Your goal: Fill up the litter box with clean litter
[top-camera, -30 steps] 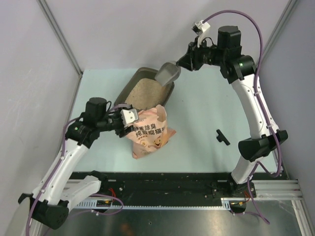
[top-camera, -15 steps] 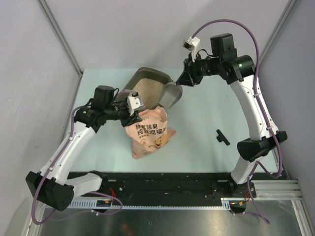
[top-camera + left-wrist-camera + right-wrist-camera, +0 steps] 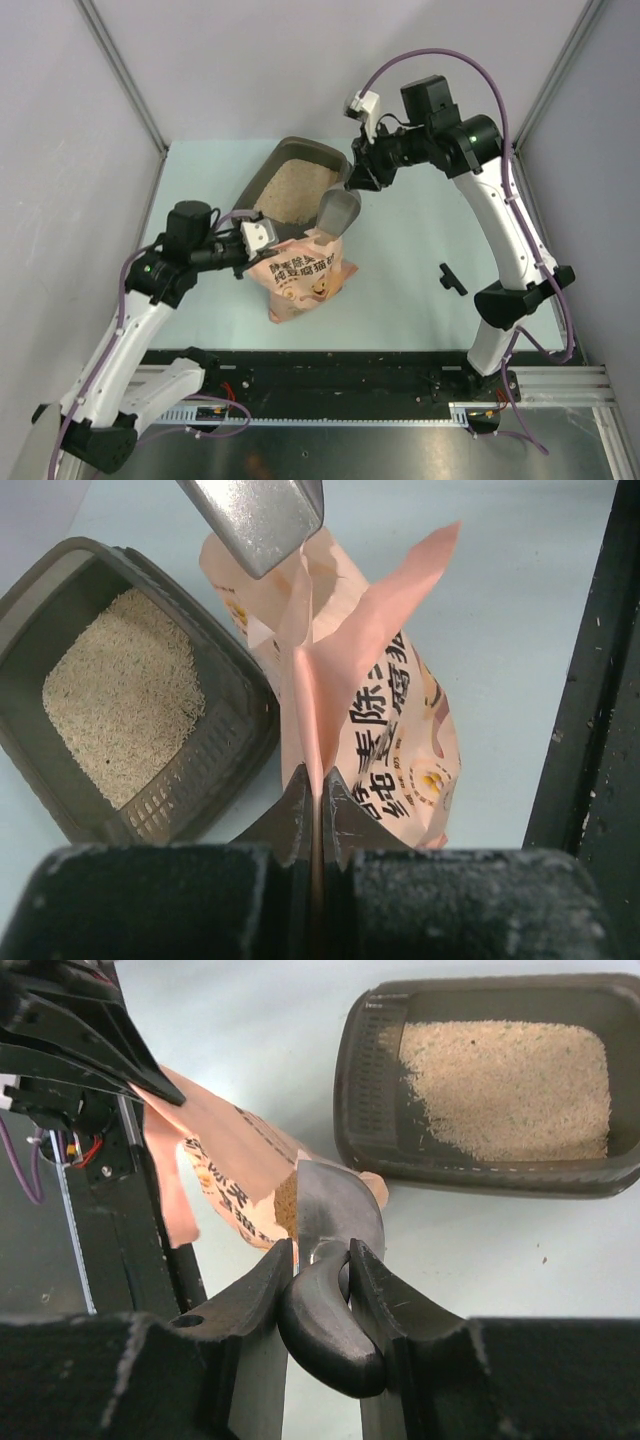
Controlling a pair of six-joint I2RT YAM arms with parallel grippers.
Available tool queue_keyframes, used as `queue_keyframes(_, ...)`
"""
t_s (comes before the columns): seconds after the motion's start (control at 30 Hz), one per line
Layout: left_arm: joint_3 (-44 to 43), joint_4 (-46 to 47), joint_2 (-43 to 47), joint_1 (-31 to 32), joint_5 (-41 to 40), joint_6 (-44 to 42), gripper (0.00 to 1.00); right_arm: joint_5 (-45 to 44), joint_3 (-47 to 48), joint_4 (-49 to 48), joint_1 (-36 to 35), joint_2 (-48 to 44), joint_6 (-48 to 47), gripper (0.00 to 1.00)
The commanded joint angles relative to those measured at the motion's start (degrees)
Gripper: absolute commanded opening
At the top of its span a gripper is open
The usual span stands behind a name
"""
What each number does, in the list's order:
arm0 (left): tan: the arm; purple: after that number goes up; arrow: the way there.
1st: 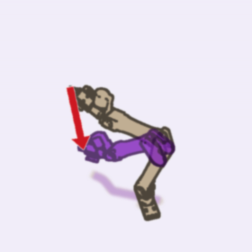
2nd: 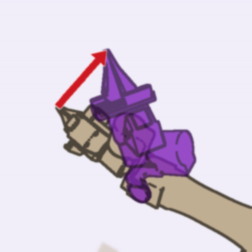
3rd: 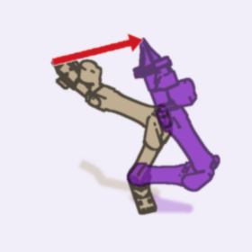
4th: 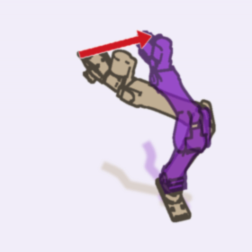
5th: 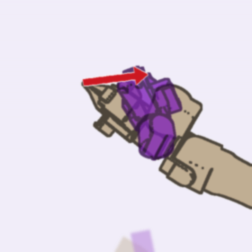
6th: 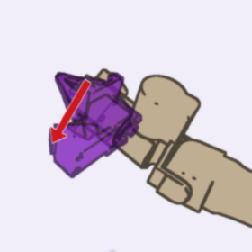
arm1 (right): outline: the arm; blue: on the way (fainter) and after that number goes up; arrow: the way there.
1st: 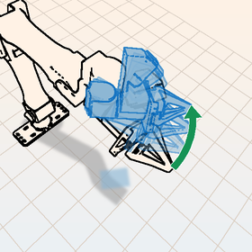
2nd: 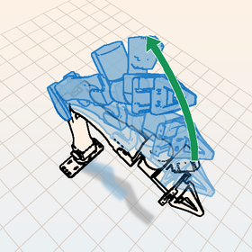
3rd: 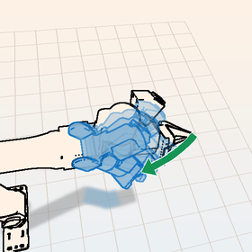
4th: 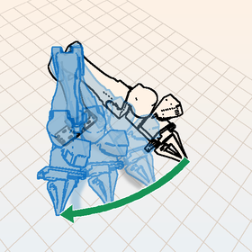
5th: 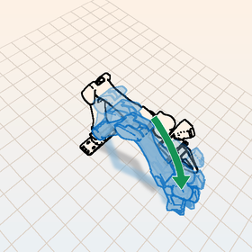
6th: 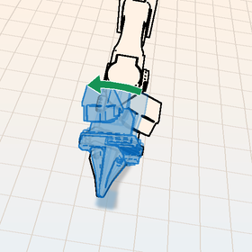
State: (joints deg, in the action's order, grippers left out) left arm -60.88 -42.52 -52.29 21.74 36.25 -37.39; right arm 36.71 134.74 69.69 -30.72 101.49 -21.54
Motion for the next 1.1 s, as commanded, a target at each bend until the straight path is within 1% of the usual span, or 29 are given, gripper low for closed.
queue_keyframes(0.0,2.87,3.67,5.88,0.15,-0.91,0.91,0.0,-2.51,2.64,2.64,-1.45,1.6,-2.98,0.0)
queue_keyframes(0.13,4.72,4.64,8.69,0.15,-1.36,1.0,0.0,-3.57,3.69,5.1,-3.46,2.92,-6.49,0.0)
queue_keyframes(0.4,5.78,6.4,9.84,0.15,-0.3,2.93,0.0,-4.19,6.06,10.55,-7.6,4.59,-19.75,0.0)
queue_keyframes(0.5,6.04,7.45,9.84,0.15,-0.3,3.72,0.0,-4.37,5.54,12.31,-8.48,5.82,-22.05,0.0)
queue_keyframes(0.53,6.13,7.8,9.75,0.15,-0.3,4.42,0.0,-4.63,5.1,12.4,-8.57,6.34,-21.44,0.0)
queue_keyframes(0.57,6.21,8.41,9.75,0.15,-0.3,4.78,0.0,-5.5,4.49,10.4,-8.65,6.61,-19.61,0.0)
queue_keyframes(0.6,6.21,8.51,9.84,0.15,-0.3,5.13,0.0,-7.07,2.39,8.12,-8.66,6.53,-12.28,0.0)
queue_keyframes(0.67,6.21,9.03,9.93,0.15,-0.39,6.18,0.0,-11.91,-0.16,2.07,-8.66,5.57,-5.91,0.0)
queue_keyframes(0.7,6.13,9.12,9.84,0.15,-0.39,6.45,0.0,-13.49,-3.22,0.2,-8.57,4.95,-1.01,0.0)
queue_keyframes(0.77,6.13,9.39,9.84,0.15,-0.13,6.8,0.0,-16.4,-6.31,-4.62,-8.65,3.63,2.89,0.0)
queue_keyframes(0.83,6.13,9.83,9.67,0.15,0.05,7.15,0.0,-18.33,-9.65,-7.36,-8.66,1.87,7.71,0.0)
queue_keyframes(0.9,6.04,10.09,9.14,0.24,0.57,7.5,0.0,-20.09,-11.07,-10.53,-8.74,0.91,11.41,0.0)
queue_keyframes(0.93,5.86,10.27,9.05,0.24,0.66,7.76,0.0,-22.62,-12.21,-11.41,-8.74,0.73,14.91,0.0)
queue_keyframes(1.07,5.95,10.71,8.96,0.59,1.02,8.21,0.0,-31.59,-13.88,-12.21,-8.92,1.08,23.1,0.0)
